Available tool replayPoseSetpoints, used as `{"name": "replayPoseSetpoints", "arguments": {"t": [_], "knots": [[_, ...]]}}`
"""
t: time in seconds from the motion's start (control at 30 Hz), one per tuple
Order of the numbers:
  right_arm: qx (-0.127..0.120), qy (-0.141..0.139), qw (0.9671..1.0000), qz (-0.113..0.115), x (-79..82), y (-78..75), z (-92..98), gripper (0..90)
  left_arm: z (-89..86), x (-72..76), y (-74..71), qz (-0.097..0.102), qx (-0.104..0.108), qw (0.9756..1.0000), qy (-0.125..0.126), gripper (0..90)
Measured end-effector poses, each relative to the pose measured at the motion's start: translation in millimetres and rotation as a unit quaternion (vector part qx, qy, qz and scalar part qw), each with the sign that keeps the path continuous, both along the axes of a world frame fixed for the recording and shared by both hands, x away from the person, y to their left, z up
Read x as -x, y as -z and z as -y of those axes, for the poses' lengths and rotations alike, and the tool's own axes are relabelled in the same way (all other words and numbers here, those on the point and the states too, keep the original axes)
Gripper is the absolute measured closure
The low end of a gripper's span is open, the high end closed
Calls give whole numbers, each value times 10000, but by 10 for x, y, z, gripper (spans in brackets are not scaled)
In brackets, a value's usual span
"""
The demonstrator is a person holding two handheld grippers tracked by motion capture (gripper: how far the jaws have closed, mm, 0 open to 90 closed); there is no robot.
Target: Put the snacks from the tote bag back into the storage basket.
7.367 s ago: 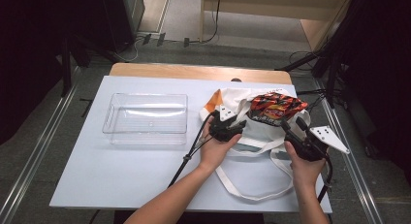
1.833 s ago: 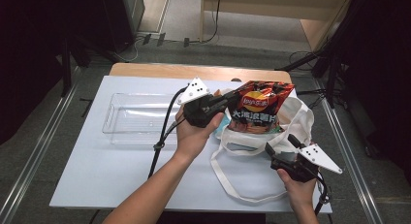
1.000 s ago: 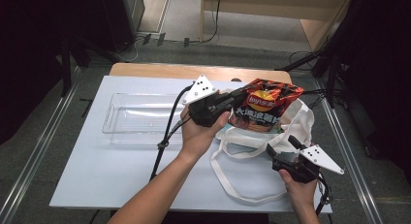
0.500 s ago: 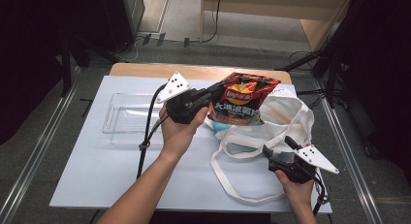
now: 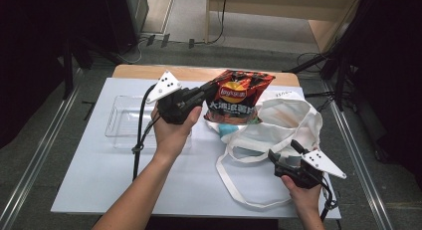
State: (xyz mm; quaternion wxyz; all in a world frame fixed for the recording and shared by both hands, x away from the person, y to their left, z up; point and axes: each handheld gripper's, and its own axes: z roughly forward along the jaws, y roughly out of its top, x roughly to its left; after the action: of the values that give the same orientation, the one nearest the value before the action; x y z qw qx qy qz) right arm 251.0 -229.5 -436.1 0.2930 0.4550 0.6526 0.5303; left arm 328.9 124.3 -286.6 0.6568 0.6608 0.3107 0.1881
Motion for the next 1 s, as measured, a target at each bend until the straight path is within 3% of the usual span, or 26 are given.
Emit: {"name": "replayPoseSetpoints", "arguments": {"t": [0.4,1.0], "knots": [[36,-44,10000,-9,-5,5,-20,150,-187,22,-29,35,29,9999,-135,900],[21,-163,9999,0,-3,7,-39,136,-519,57,14,-15,-145,9989,-435,900]]}}
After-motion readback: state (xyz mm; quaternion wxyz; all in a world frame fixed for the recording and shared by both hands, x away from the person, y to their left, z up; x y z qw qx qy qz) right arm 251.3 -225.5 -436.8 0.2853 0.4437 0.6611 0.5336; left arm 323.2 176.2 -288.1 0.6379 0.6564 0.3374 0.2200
